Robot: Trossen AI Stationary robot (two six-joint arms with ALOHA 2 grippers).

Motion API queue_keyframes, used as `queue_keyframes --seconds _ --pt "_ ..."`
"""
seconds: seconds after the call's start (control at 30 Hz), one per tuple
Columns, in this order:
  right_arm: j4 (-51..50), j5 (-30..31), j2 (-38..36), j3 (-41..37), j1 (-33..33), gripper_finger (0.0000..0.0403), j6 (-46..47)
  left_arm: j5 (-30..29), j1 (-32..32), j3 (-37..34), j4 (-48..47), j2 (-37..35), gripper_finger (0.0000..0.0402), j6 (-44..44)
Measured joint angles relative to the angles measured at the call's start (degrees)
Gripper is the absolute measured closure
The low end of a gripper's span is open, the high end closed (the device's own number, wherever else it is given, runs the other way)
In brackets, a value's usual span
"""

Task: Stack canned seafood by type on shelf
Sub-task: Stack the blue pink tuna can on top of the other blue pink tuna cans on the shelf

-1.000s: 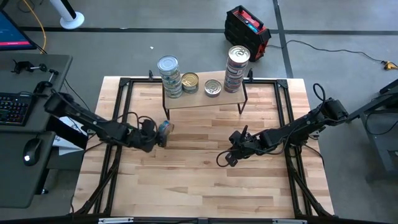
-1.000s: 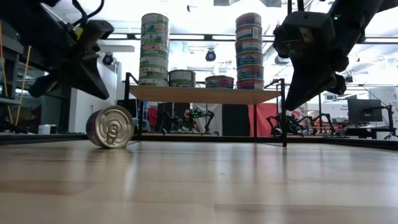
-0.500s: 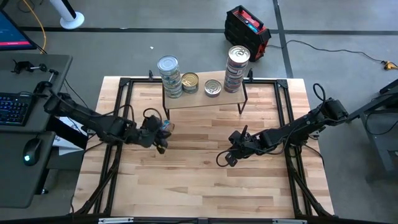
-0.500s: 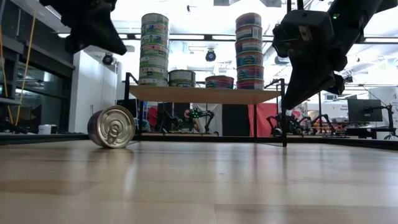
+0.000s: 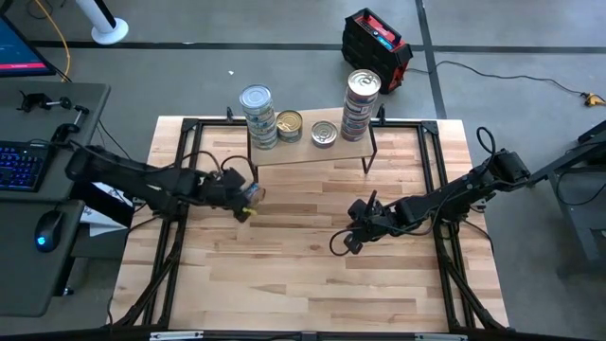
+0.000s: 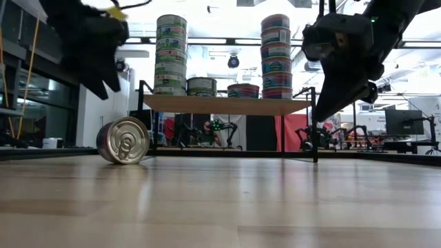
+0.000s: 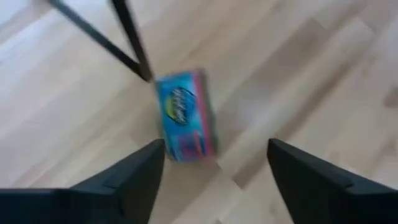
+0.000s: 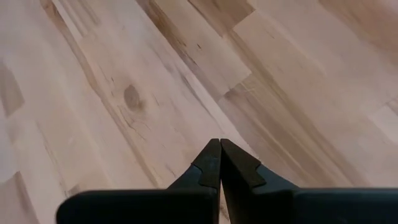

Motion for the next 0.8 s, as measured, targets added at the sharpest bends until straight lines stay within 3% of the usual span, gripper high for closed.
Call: queue_keyframes --seconds 0.1,0.2,0.3,0.8 --pt "-0.1 1.3 0.0 0.0 0.0 0.0403 -0.3 0.1 3.3 0.0 0.4 2.3 0.0095 -2.0" --pt "-0.3 1.4 0.0 0.0 0.0 0.0403 -0.3 5.0 6.9 0.0 1.1 4.9 0.0081 -3.0" --pt "-0.3 1.5 0.0 0.0 0.0 0.0403 -0.3 9.2 9.2 0.0 2.7 7.6 0.0078 -2.6" --pt "-0.2 1.4 0.0 0.0 0.0 0.0403 0.1 11.1 12.4 0.0 4.0 14.8 0.0091 -0.3"
